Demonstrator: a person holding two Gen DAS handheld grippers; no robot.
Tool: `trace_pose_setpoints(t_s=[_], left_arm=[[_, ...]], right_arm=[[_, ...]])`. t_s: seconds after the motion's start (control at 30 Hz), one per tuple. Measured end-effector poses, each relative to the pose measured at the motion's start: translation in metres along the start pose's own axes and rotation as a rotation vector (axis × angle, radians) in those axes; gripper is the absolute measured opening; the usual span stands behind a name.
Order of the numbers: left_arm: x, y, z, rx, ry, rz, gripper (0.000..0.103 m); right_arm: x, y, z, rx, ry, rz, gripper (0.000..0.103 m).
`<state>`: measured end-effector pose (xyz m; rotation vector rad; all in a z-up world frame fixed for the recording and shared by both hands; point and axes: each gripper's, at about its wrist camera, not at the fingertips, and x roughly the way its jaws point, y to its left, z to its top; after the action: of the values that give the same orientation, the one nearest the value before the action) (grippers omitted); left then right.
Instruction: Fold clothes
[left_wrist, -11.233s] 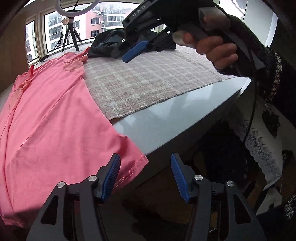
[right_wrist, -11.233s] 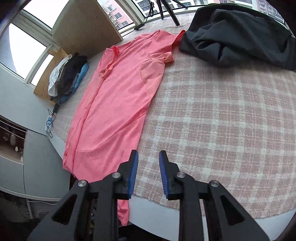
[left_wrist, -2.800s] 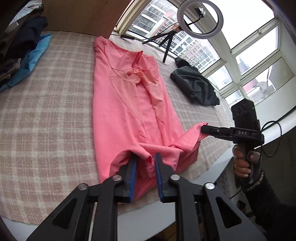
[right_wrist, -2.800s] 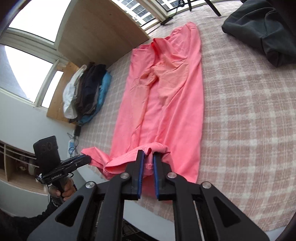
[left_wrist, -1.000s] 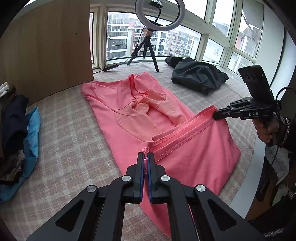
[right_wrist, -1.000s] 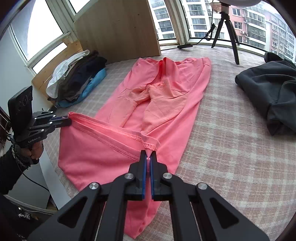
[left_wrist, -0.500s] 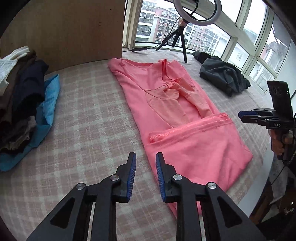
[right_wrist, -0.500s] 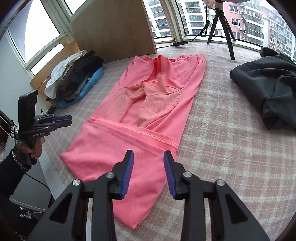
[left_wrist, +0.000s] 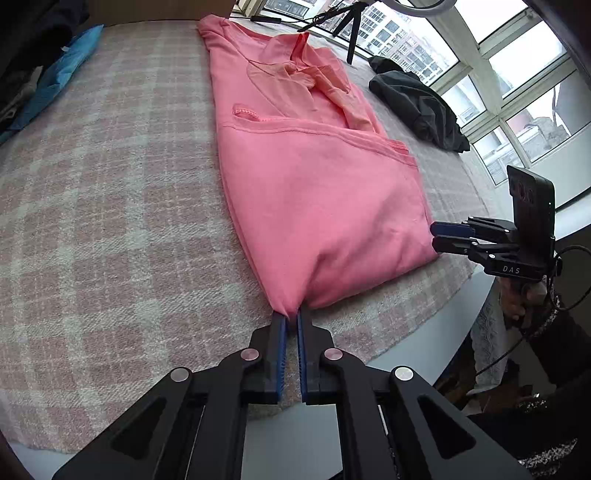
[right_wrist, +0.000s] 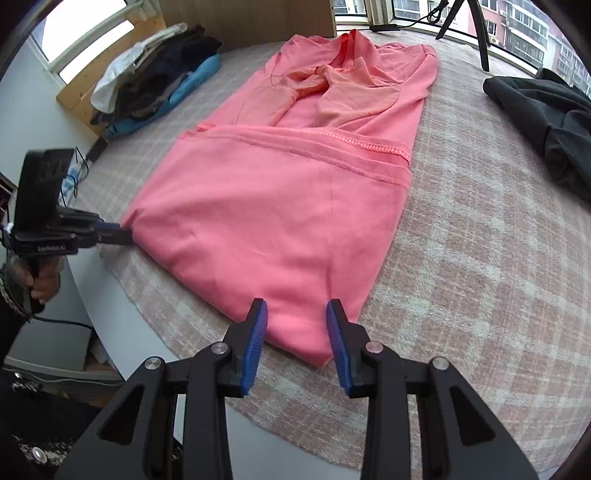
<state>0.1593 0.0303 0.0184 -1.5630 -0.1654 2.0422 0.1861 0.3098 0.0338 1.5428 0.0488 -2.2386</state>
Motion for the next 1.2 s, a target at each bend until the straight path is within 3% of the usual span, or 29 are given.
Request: trace_pose_setpoints(t_s=[0.1, 0.17, 0.2, 0.27, 0.43, 0.53, 0.63, 0.73, 0.8, 0.93, 1.13, 1.2], left_arm=[[-0.020, -0.003, -0.002, 0.037, -0.037, 0.143, 0.008], [-0.034, -0.007, 0.006, 0.031, -0.100, 0.115, 0.010], [-0.037, -0.014, 0.011, 0.046, -0.131, 0.104, 0.016], [-0.029, -0.028, 0.023, 0.094, -0.143, 0.083, 0.023], [0.017, -0.027, 0.044, 0.099, -0.012, 0.052, 0.023], [-0.004, -0.023, 0.070, 0.112, -0.011, 0.113, 0.023], [-0.034, -0.020, 0.102, 0.138, -0.073, 0.160, 0.026], [-0.065, -0.018, 0.134, 0.163, -0.136, 0.208, 0.036], [-0.085, -0.016, 0.156, 0.180, -0.177, 0.240, 0.037], [-0.124, -0.012, 0.199, 0.213, -0.257, 0.299, 0.041], [-0.068, 0.017, 0.253, 0.207, -0.191, 0.255, 0.046], [-0.042, 0.029, 0.262, 0.190, -0.163, 0.226, 0.045]], right_arm=[[-0.018, -0.004, 0.001, 0.035, -0.053, 0.026, 0.033], [-0.026, -0.007, 0.006, 0.070, -0.107, 0.057, 0.033], [-0.023, -0.006, 0.011, 0.075, -0.119, 0.066, 0.033], [-0.016, -0.003, 0.023, 0.076, -0.135, 0.080, 0.033], [0.014, -0.002, 0.029, 0.077, 0.007, 0.068, 0.033], [-0.011, -0.005, 0.031, 0.040, 0.032, 0.073, 0.033], [-0.064, -0.020, 0.046, 0.068, -0.065, 0.113, 0.033], [-0.119, -0.035, 0.078, 0.060, -0.193, 0.071, 0.033], [-0.147, -0.047, 0.109, 0.059, -0.268, 0.062, 0.033], [-0.168, -0.075, 0.172, 0.092, -0.386, 0.014, 0.033], [-0.105, -0.080, 0.264, 0.125, -0.339, 0.149, 0.033], [-0.065, -0.067, 0.300, 0.069, -0.274, 0.181, 0.034]])
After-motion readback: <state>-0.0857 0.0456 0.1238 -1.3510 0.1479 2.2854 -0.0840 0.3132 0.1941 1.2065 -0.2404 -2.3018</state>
